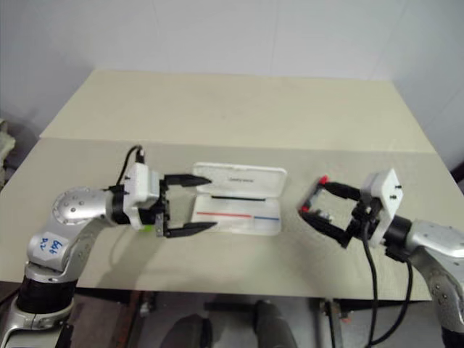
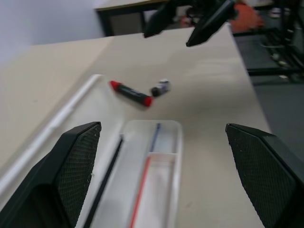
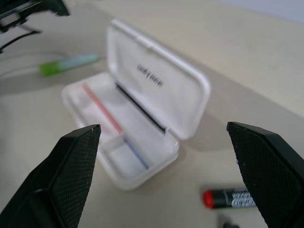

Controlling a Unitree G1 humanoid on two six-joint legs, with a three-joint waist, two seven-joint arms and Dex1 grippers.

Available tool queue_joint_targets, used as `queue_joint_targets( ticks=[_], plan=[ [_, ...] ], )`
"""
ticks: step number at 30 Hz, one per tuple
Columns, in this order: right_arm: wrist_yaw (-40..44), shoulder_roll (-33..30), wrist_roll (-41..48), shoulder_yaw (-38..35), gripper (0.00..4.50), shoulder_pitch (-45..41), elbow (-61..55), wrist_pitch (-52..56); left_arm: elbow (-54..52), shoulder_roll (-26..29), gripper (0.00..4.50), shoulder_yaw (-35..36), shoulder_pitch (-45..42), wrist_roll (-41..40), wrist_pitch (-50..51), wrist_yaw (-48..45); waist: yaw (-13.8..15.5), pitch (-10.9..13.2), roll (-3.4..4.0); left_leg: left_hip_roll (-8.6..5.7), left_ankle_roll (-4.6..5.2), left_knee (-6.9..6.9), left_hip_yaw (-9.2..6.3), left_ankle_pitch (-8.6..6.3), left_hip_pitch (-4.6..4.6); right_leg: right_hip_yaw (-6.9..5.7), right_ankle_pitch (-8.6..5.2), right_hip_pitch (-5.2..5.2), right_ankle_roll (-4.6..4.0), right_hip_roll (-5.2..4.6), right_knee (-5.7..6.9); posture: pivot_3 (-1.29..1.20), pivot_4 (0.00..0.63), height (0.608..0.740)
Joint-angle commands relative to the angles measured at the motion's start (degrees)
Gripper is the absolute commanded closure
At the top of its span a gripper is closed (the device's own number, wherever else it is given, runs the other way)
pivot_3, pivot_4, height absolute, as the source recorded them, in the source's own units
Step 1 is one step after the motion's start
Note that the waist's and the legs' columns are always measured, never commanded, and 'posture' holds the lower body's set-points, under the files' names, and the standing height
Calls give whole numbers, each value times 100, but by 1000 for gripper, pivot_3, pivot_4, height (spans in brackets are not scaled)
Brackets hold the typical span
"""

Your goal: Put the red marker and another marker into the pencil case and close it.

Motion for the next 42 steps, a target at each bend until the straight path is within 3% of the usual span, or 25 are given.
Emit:
queue_joint_targets(
  ticks=[1,6,18,24,39,42],
  plan=[
    [-960,81,-468,330,0,-368,-14,507,-4,-115,27,324,-89,-424,-21,195,-1,0,0,0,0,0,1,0,0,1,0,-1,1,0,-1,0,150,740],
    [-1980,385,-921,956,0,-904,80,1504,132,-390,27,811,158,-958,-369,201,-2,0,0,2,-1,-1,3,0,-5,1,-1,-7,-3,0,-3,0,150,740],
    [-3294,1452,-1677,1269,0,-1799,878,2356,638,738,27,1310,708,-1358,-512,-1090,-65,1,2,3,-1,-9,15,-1,-12,2,-3,-19,-8,-3,-8,0,150,740],
    [-3485,1599,-1943,1207,0,-1874,1063,2463,857,979,27,1311,639,-1428,-590,-1449,-110,1,2,3,1,-16,16,-4,-16,0,-3,-20,-7,-6,-20,0,150,740],
    [-3573,2008,-2202,1428,0,-2021,1494,2927,987,898,27,1168,457,-1379,-779,-1510,-239,-3,-4,9,1,-20,17,-4,-11,0,-3,-21,-7,-4,-17,0,150,740],
    [-3670,2186,-2275,1356,669,-2237,1728,2990,950,890,0,1183,478,-1379,-795,-1474,-322,-10,-17,10,1,-18,21,-4,-8,1,4,-20,-9,-6,-15,0,150,740]
  ],
)
